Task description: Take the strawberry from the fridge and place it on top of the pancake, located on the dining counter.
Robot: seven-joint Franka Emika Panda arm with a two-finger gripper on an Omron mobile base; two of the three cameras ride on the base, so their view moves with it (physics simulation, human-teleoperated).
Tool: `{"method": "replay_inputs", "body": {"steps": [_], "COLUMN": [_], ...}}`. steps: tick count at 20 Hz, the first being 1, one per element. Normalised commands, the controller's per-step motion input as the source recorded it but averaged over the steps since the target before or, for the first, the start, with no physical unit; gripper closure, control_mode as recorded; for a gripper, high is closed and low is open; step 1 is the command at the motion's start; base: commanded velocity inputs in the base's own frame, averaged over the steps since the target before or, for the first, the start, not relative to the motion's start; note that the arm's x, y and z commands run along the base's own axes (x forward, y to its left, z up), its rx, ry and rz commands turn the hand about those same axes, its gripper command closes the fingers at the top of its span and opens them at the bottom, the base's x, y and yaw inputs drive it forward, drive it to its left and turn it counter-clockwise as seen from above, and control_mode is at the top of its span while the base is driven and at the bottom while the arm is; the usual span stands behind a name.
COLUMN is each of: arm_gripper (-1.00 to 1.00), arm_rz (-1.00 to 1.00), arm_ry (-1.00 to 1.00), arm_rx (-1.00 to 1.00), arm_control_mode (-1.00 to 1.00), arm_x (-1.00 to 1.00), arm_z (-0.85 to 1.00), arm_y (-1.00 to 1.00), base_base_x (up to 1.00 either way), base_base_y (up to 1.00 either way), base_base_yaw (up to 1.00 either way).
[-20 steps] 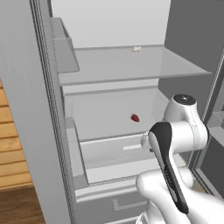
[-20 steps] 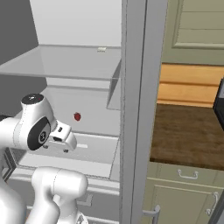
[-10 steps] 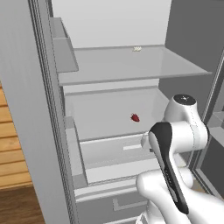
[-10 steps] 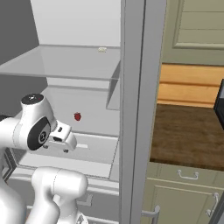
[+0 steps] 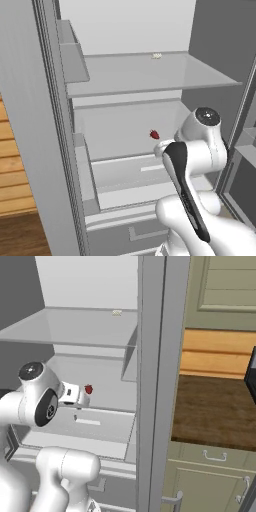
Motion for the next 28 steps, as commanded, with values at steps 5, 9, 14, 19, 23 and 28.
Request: {"method": "replay_inputs", "body": {"steps": [5, 9, 14, 19, 23, 28], "arm_gripper": [-1.0, -1.0, -1.0, -1.0, -1.0, -1.0], "arm_rz": [0.11, 0.0, -0.06, -0.02, 0.0, 0.0], "arm_ry": [-0.17, 0.0, 0.02, 0.1, 0.14, 0.08], "arm_rx": [0.0, 0.0, 0.0, 0.01, 0.0, 0.0], "arm_control_mode": [-1.0, -1.0, -1.0, -1.0, -1.0, -1.0], "arm_x": [0.74, 0.67, 0.91, 0.52, 0.46, 0.42], "arm_z": [0.0, 0.0, -0.03, 0.0, -0.01, -0.21], "arm_y": [0.0, 0.15, 0.01, 0.0, 0.0, 0.0], "base_base_x": [0.0, 0.0, 0.0, 0.0, 0.0, 0.0], "base_base_y": [0.0, 0.0, 0.0, 0.0, 0.0, 0.0], "base_base_yaw": [0.0, 0.0, 0.0, 0.0, 0.0, 0.0]}}
